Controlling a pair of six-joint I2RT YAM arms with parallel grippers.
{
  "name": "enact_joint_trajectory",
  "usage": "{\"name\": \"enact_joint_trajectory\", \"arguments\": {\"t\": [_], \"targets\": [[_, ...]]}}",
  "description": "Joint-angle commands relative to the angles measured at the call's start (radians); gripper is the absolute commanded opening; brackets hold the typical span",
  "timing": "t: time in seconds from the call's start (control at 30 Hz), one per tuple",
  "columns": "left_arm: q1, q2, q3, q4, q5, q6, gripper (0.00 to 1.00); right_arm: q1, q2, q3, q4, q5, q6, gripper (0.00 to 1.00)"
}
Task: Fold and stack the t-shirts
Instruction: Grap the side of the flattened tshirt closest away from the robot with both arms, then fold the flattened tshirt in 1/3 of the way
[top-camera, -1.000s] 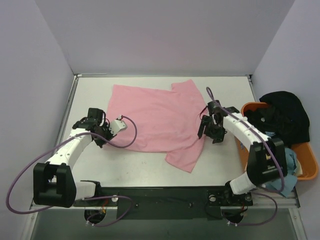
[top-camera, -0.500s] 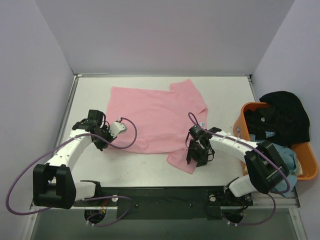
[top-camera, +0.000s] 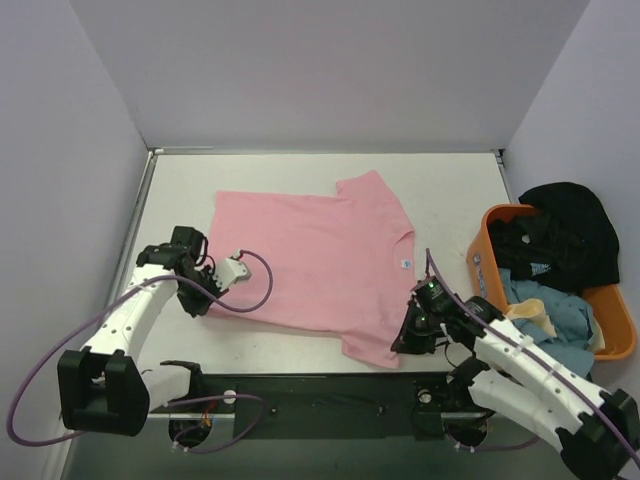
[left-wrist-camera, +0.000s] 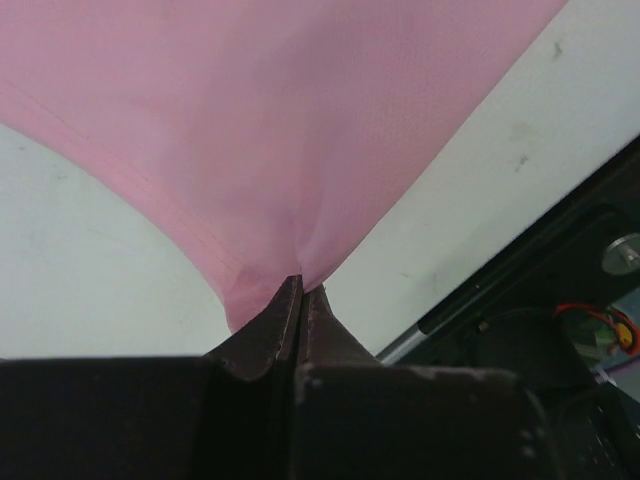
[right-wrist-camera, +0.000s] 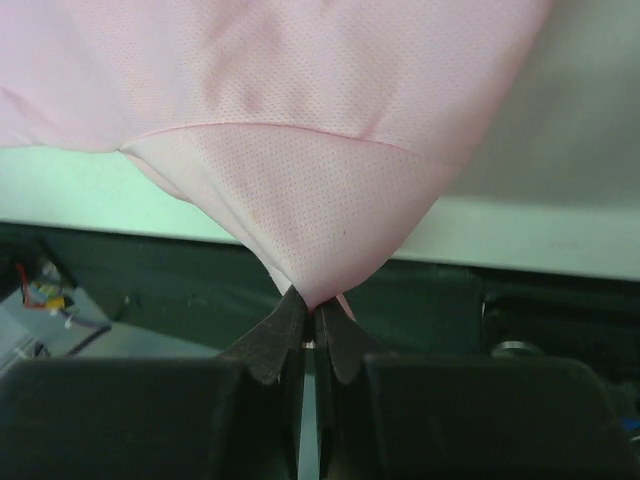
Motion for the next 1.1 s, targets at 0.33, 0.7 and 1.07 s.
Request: {"name": "enact_joint_trajectory", "arguments": {"t": [0.33, 0.7, 1.07], "targets": [[-0.005, 0.122, 0.169, 0.093, 0.006, -0.082, 0.00, -0.287, 0.289, 0.407, -0.260, -0.088, -0.424, 0.00], [0.006, 0.398, 0.241, 0.218, -0.053, -0.110, 0.00, -0.413, 0.769, 0.716, -0.171, -0.051, -0.608, 0.00], [0.006, 0.473, 0.246, 0.269, -0.042, -0.135, 0.00, -0.419, 0.929, 0.776, -0.121, 0.004, -0.632, 0.00]]}}
